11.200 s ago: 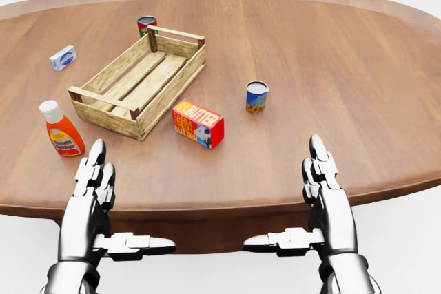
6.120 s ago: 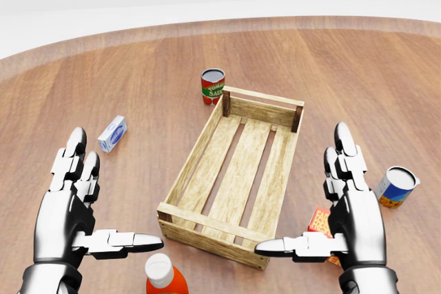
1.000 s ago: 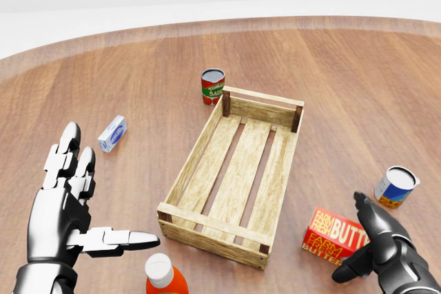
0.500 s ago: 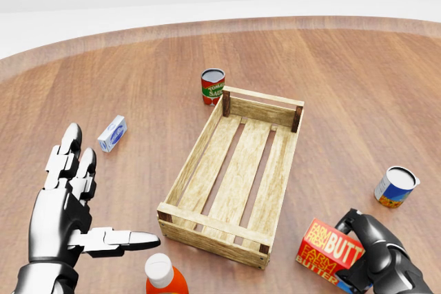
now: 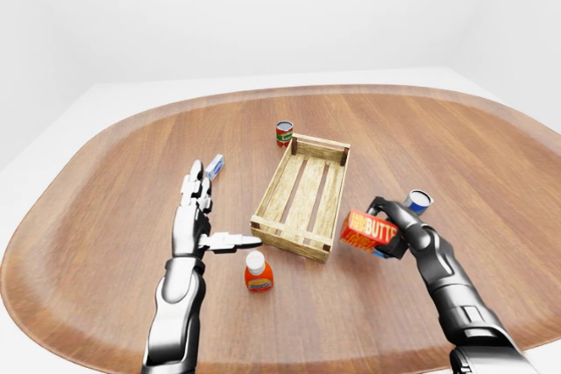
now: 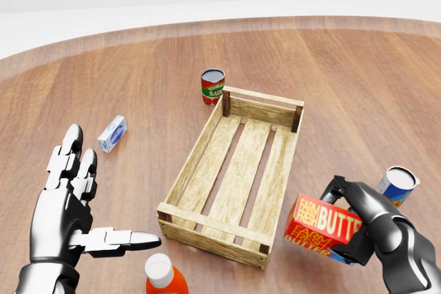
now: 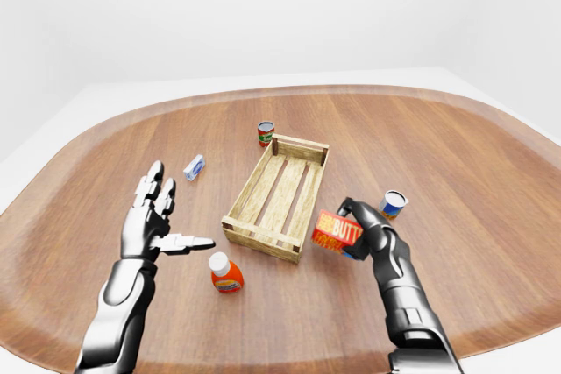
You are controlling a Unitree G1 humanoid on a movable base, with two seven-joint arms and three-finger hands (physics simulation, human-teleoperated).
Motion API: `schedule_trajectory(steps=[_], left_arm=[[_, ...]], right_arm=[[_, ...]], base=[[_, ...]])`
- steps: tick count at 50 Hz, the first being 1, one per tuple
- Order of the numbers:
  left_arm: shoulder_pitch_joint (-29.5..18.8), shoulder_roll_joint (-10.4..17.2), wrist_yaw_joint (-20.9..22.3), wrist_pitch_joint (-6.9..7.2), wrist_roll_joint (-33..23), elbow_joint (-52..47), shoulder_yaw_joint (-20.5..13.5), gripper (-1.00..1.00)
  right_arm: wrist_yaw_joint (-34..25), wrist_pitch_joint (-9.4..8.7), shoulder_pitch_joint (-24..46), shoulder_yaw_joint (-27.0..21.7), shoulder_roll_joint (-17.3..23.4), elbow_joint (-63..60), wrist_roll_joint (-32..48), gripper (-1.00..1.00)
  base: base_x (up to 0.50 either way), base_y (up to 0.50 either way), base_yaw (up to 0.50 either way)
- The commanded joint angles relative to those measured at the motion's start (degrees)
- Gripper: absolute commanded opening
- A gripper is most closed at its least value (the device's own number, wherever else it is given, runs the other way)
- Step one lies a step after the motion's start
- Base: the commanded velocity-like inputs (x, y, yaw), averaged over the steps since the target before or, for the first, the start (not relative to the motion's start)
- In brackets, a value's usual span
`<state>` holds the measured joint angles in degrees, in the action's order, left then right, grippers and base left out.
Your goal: Pick up the butter and put it in the tray.
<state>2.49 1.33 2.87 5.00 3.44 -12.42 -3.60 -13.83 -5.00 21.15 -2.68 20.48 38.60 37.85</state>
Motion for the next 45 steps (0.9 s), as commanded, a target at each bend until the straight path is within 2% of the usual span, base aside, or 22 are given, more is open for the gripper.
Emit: schedule_trajectory(steps=[1,11,21,32,40,45], left_arm=[[-2.3,-0.1,-1.5,0.00,-1.1,6.5,0.5,1.00],[-2.5,0.0,-1.5,0.00,-1.0,6.7,0.3,1.00],[-2.2,0.0,-1.4,0.00,-0.9,6.2,0.3,1.00],[-2.5,0.1,-1.4,0.00,-0.8,6.4,0.1,1.00],[-2.7,0.2,-1.4,0.00,-0.6,6.7,-0.1,1.00],[-2.7,0.2,-1.4,0.00,-0.5,6.6,-0.2,1.00]], right_arm=[[-10.4,0.00,-2.0,-4.7,0.5,-15.1,4.8,-1.00],[-16.9,0.00,-3.3,-5.6,0.0,-23.5,10.5,-1.00],[-26.2,0.00,-3.3,-5.7,-0.3,-32.8,19.2,-1.00],[-26.2,0.00,2.7,-5.1,-1.6,-34.3,24.6,-1.00],[-26.2,0.00,7.7,-4.9,-2.3,-31.1,21.9,-1.00],[-24.1,0.00,10.9,-3.8,-1.8,-27.3,19.7,-1.00]], base=[[0.00,0.00,0.00],[0.00,0.00,0.00],[0.00,0.00,0.00],[0.00,0.00,0.00],[0.00,0.00,0.00],[0.00,0.00,0.00]])
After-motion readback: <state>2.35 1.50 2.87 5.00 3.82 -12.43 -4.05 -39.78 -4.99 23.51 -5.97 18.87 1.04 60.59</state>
